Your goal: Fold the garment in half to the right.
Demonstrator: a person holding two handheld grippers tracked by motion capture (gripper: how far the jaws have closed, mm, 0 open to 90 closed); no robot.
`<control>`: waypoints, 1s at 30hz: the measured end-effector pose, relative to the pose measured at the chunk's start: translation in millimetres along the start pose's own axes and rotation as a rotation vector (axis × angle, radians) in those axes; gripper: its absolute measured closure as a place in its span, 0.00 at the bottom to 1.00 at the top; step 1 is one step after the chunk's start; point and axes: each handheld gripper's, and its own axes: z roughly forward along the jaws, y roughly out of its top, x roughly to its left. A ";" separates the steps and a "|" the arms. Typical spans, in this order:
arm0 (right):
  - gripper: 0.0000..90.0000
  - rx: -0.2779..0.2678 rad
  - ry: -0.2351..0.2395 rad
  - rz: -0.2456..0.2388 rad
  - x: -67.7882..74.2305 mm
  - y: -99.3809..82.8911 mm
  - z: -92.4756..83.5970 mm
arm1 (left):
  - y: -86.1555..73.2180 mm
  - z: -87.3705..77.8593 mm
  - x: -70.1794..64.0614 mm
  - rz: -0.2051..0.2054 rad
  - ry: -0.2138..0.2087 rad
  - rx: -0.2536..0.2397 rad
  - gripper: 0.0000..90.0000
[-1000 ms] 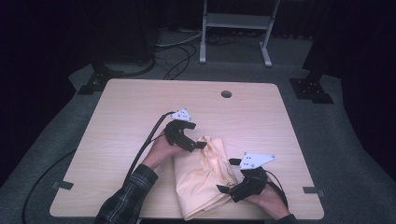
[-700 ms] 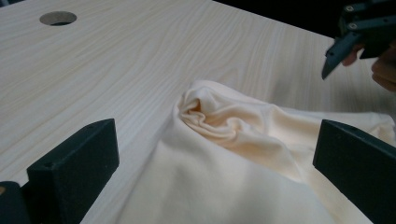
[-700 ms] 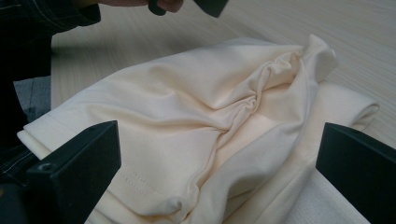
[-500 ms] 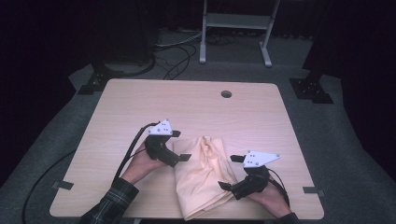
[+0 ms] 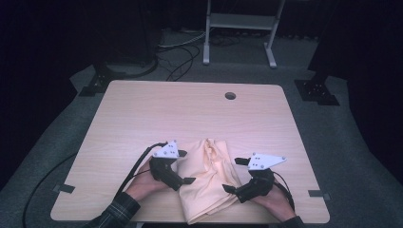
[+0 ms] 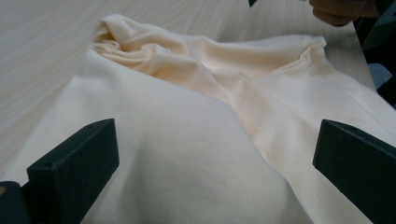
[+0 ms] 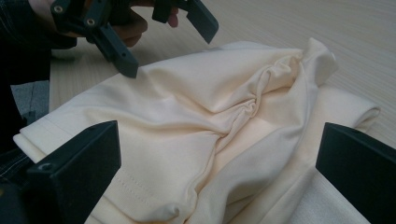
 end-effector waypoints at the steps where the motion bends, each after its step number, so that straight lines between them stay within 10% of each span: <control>1: 0.00 0.000 0.000 0.000 0.0 0.0 0.0 | 0.0 0.0 0.0 0.000 0.000 0.000 0.00; 10: 0.00 -0.006 -0.004 -0.008 0.8 0.5 -0.4 | -7.2 24.6 -1.8 0.092 0.011 0.156 0.01; 21: 0.00 -0.010 0.042 -0.048 -3.1 21.1 9.9 | -9.3 15.9 17.8 0.155 -0.079 0.170 0.05; 30: 0.00 0.058 0.135 -0.132 -18.5 63.2 57.4 | -15.2 6.2 35.8 0.185 -0.135 0.157 0.05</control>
